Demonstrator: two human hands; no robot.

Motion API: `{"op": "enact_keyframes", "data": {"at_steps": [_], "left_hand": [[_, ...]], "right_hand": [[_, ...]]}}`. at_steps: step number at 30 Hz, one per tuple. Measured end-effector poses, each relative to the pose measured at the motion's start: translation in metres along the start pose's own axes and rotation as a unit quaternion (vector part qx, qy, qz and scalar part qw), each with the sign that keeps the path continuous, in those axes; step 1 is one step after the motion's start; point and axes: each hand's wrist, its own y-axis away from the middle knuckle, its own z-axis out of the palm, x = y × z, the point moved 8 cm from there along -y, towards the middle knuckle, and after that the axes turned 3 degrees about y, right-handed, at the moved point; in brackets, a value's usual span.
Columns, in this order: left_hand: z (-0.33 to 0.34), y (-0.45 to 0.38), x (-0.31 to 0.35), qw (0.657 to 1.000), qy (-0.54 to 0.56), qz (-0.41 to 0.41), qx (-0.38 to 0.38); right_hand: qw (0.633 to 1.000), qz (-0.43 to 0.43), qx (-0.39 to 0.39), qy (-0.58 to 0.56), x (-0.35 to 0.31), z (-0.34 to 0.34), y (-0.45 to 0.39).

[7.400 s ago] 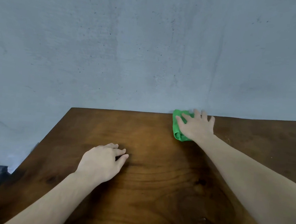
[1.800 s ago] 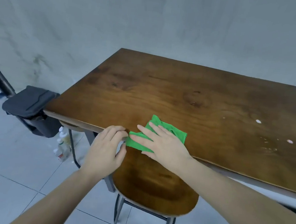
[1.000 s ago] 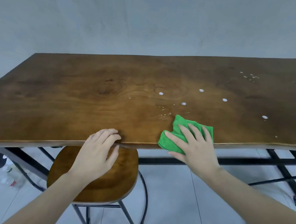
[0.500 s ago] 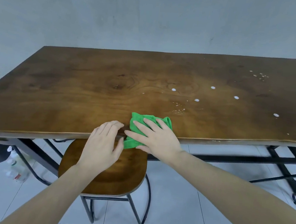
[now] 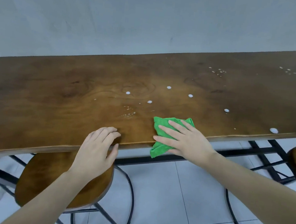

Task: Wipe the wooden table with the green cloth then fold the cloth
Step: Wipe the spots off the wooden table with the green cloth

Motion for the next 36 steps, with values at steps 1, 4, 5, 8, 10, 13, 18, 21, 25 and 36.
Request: {"op": "enact_keyframes", "data": {"at_steps": [1, 4, 5, 8, 10, 13, 18, 21, 25, 36], "left_hand": [[0.003, -0.005, 0.010, 1.000, 0.001, 0.005, 0.001], [0.012, -0.017, 0.033, 1.000, -0.002, 0.016, -0.002], [0.015, -0.019, 0.038, 1.000, -0.004, 0.018, -0.003], [0.020, -0.024, 0.046, 1.000, -0.011, 0.010, -0.006], [0.021, -0.025, 0.047, 1.000, -0.011, 0.004, -0.005], [0.018, -0.023, 0.040, 1.000, -0.008, -0.003, 0.001], [0.014, -0.018, 0.018, 1.000, -0.001, -0.005, -0.005], [0.007, -0.017, 0.006, 1.000, -0.001, 0.005, -0.004], [-0.003, -0.016, -0.016, 1.000, 0.008, 0.000, 0.006], [-0.031, -0.005, -0.102, 0.998, -0.015, -0.055, 0.019]], "right_hand": [[1.000, 0.002, -0.015, 0.004, 0.017, 0.005, 0.015], [0.999, 0.020, -0.042, 0.005, 0.066, 0.015, 0.058], [0.998, 0.026, -0.051, 0.004, 0.079, 0.017, 0.069], [0.996, 0.060, -0.070, -0.011, 0.104, 0.016, 0.089], [0.992, 0.105, -0.061, -0.032, 0.109, 0.010, 0.091], [0.978, 0.195, -0.040, -0.056, 0.104, 0.001, 0.091], [0.939, 0.310, -0.062, -0.136, 0.087, 0.004, 0.084], [0.911, 0.376, -0.061, -0.159, 0.070, 0.001, 0.059], [0.893, 0.402, -0.059, -0.193, 0.027, -0.009, 0.008], [0.927, 0.214, -0.157, -0.263, -0.113, -0.034, -0.163]]}}
